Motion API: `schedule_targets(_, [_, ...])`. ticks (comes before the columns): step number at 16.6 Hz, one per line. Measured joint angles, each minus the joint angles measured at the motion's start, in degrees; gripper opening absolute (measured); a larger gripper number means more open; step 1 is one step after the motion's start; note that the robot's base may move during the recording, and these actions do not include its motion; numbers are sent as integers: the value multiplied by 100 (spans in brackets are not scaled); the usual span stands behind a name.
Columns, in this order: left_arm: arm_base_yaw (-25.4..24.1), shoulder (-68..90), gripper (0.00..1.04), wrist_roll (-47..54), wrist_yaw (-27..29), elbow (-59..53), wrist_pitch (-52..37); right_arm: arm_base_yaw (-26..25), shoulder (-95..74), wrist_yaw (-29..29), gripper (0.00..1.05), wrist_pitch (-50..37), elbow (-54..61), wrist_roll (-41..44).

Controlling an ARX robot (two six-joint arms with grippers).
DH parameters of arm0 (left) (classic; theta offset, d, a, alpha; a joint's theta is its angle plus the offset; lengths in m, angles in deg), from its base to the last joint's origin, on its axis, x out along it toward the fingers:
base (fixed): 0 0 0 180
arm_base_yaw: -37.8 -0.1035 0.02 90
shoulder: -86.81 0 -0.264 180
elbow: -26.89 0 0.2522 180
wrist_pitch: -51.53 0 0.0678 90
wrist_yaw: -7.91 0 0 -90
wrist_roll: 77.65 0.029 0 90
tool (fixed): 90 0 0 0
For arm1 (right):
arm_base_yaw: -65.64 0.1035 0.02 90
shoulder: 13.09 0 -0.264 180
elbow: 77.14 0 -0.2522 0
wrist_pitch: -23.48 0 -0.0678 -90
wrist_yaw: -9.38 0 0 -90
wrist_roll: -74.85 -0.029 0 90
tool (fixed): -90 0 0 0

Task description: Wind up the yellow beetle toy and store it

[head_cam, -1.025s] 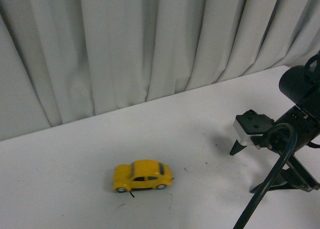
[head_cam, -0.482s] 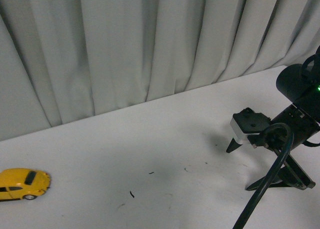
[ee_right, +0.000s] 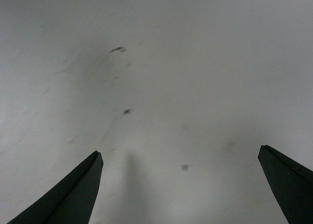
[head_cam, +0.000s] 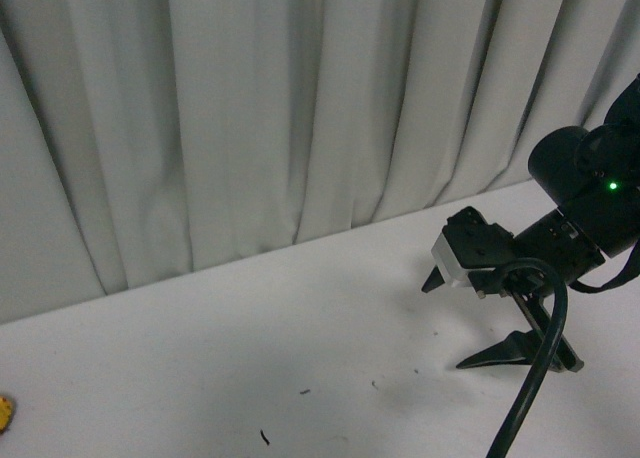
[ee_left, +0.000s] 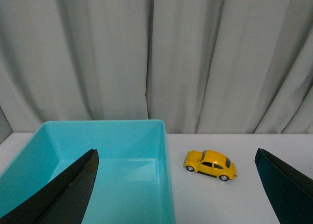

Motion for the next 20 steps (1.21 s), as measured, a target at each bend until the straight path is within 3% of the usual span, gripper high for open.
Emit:
schedule_targets(4, [0, 0, 98, 0, -2, 0, 2, 295, 544, 396, 98, -632, -732, 42])
schedule_targets(10, [0, 0, 98, 0, -2, 0, 0, 778, 1456, 365, 98, -988, -1670, -20])
schedule_targets(11, [0, 0, 98, 0, -2, 0, 0, 1038, 1880, -774, 88, -2830, -1067, -1075])
schedule_targets(12, [0, 0, 98, 0, 0, 0, 2, 1331, 2481, -1770, 77, -4054, -236, -2605])
schedule_targets(14, [0, 0, 98, 0, -2, 0, 0, 1858, 3582, -3086, 56, -5298, 1023, -5801])
schedule_targets(15, [0, 0, 98, 0, 0, 0, 0, 2135, 4155, -3602, 45, -5252, 1445, -7136])
schedule_targets(17, [0, 0, 98, 0, -2, 0, 0, 2343, 5309, -3814, 23, -4986, 2396, -8885])
schedule_targets(20, [0, 0, 98, 0, -2, 0, 0, 2341, 6566, -3875, 1, -4680, 3414, -9525])
